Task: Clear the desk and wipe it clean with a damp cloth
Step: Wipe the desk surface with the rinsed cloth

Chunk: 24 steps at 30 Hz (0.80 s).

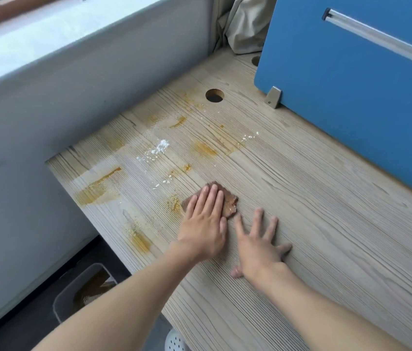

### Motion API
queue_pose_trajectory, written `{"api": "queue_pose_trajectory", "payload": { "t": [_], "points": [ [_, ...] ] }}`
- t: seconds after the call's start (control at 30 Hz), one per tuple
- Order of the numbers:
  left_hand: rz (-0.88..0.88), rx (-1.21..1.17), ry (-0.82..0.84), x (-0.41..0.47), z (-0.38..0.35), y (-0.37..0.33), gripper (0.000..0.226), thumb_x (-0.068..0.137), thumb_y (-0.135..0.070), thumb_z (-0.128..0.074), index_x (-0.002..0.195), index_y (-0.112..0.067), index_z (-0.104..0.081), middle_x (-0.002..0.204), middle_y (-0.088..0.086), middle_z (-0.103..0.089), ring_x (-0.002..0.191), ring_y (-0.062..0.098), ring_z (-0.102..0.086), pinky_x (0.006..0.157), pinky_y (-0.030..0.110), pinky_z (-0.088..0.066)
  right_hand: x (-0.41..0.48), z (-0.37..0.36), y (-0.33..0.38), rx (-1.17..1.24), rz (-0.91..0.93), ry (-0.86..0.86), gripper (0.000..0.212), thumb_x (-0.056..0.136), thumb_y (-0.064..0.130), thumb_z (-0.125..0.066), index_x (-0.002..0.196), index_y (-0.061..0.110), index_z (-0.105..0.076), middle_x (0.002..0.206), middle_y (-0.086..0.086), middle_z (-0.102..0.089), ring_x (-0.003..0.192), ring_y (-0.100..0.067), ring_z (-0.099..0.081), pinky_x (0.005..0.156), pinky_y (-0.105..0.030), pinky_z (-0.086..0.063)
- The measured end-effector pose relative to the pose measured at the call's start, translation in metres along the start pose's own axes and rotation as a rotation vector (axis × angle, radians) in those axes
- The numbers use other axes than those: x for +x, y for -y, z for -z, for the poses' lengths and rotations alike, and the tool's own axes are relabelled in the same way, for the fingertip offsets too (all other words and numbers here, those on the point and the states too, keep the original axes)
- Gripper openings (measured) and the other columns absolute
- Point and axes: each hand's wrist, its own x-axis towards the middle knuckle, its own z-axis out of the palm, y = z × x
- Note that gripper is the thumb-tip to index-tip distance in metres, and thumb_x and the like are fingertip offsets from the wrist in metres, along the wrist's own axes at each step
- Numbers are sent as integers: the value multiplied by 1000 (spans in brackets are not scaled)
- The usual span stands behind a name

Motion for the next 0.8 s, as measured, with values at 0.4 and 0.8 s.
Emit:
{"api": "queue_pose_trajectory", "payload": {
  "t": [0.4,0.8],
  "points": [
    [23,1,-14,-12,-1,13,64,103,-48,-6,155,-21,20,158,-3,31,144,15,35,119,35,21,1,-1,-1,17,1,5,133,74,46,-84,153,40,23,157,-17,37,145,-50,25,104,-81,-19],
    [43,-4,-13,-31,-2,21,61,105,-46,-7,156,-23,17,160,-6,29,145,13,33,120,35,19,-22,-11,38,35,46,85,136,73,49,-85,153,34,25,153,-22,42,143,-53,28,104,-80,-18]
  ]
}}
